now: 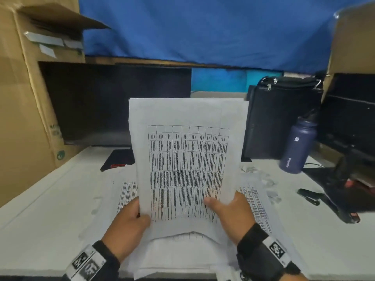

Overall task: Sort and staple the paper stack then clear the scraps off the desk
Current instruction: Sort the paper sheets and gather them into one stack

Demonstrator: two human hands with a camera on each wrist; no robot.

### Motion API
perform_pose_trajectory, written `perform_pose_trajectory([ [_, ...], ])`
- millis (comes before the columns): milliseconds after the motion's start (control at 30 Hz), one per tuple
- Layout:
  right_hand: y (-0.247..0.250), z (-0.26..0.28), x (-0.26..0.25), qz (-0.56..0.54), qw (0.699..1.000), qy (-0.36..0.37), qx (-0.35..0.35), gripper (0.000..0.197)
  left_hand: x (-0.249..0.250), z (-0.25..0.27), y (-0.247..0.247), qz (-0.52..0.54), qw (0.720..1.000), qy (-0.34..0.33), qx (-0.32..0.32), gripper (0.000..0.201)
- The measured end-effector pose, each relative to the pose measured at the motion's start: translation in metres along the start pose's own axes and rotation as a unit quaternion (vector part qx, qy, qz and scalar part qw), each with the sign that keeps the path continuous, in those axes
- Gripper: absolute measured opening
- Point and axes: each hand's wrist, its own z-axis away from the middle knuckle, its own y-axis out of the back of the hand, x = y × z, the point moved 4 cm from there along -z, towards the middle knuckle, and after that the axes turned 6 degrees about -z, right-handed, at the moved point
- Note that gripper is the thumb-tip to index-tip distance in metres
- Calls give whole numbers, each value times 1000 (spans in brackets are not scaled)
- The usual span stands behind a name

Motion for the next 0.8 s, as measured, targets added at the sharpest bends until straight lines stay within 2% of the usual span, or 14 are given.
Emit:
perform_pose_trajectory([
  [100,13,-6,-7,5,1000,24,3,7,-6,-10,10,-138,990,-21,7,24],
  [167,22,-11,-10,3,999,36,6,9,-8,-16,12,-243,970,-31,9,20],
  [233,31,-15,-12,-5,999,41,14,9,-1,-18,8,-341,939,-28,-31,4],
  [267,34,-16,-13,-11,999,43,18,9,1,-17,6,-382,923,-12,-55,12],
  [400,44,-18,-12,-28,998,49,30,12,5,-20,-9,-479,868,67,-115,81],
  [467,50,-15,-8,-38,997,56,34,15,6,-20,-15,-498,852,90,-134,105],
  [533,56,-12,-3,-45,997,53,41,14,6,-21,-19,-477,862,106,-138,112],
  [667,65,-9,4,-44,996,49,56,14,3,-25,-23,-391,900,127,-143,136],
  [733,70,-11,5,-40,996,54,63,17,-1,-29,-23,-350,917,136,-133,137],
  [800,73,-12,4,-47,995,55,70,18,-5,-29,-17,-312,934,144,-101,126],
])
